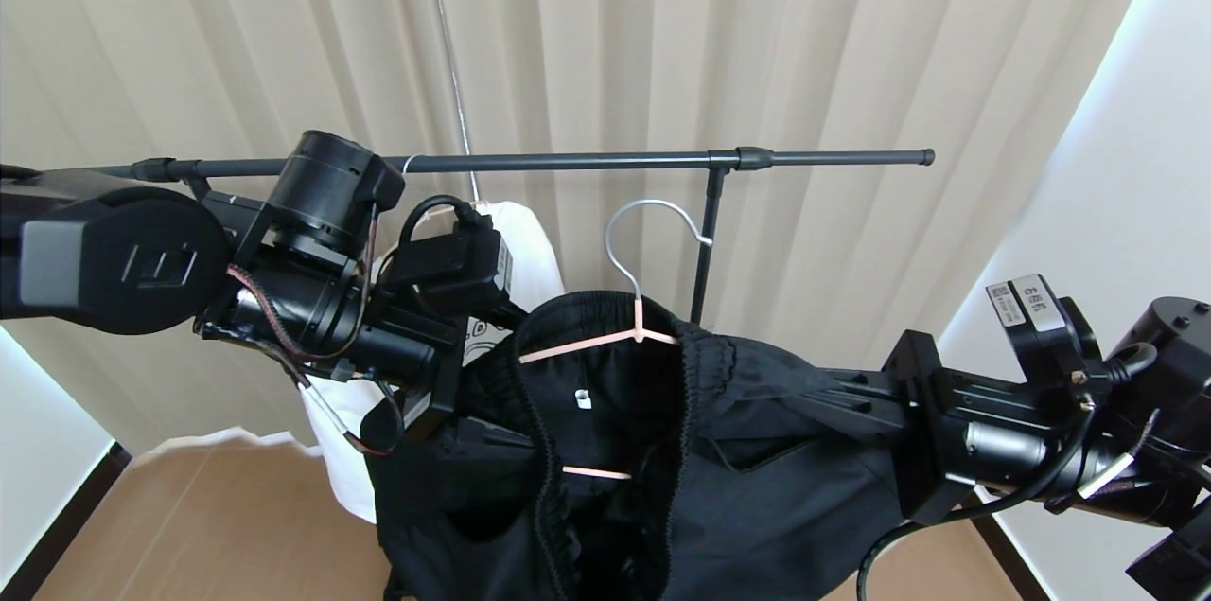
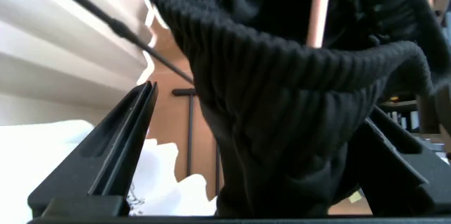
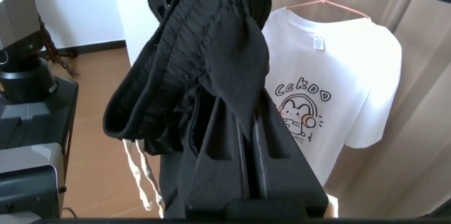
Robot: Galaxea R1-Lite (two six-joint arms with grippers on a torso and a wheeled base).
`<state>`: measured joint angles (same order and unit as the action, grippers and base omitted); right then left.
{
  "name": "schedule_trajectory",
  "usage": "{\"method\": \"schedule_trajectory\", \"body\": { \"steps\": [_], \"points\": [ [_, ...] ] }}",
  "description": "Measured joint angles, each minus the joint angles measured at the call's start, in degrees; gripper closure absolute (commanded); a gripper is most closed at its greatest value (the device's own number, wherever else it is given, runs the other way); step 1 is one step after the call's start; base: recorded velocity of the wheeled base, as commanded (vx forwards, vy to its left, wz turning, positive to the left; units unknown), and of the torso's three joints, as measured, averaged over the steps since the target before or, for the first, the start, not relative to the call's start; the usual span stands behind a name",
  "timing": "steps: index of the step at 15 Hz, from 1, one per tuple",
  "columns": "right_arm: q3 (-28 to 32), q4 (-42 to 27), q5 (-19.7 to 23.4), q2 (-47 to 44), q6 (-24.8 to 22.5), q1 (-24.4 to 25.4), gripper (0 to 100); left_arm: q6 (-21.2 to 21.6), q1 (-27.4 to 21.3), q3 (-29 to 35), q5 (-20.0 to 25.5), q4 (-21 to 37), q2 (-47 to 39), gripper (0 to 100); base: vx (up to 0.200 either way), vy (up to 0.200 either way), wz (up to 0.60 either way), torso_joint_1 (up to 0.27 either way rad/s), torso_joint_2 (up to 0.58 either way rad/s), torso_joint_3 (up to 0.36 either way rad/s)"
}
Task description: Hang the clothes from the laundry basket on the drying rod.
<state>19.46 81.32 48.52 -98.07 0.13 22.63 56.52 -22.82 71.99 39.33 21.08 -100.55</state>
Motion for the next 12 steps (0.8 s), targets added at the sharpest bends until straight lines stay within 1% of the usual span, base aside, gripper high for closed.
{"method": "schedule_trajectory", "body": {
  "steps": [6, 7, 12],
  "points": [
    [0.0, 0.0, 0.0, 0.2, 0.0, 0.0, 100, 0.0, -0.9, -1.0, 0.2, 0.0, -0.8, 0, 0.000, 0.000, 0.00, 0.000, 0.00, 0.000],
    [0.0, 0.0, 0.0, 0.2, 0.0, 0.0, 100, 0.0, -1.0, -1.1, 0.2, -0.1, -0.8, 100, 0.000, 0.000, 0.00, 0.000, 0.00, 0.000],
    [0.4, 0.1, -0.1, 0.1, 0.0, 0.0, 100, -0.3, -0.9, -1.3, 0.2, -0.3, -0.5, 100, 0.000, 0.000, 0.00, 0.000, 0.00, 0.000]
  ]
}}
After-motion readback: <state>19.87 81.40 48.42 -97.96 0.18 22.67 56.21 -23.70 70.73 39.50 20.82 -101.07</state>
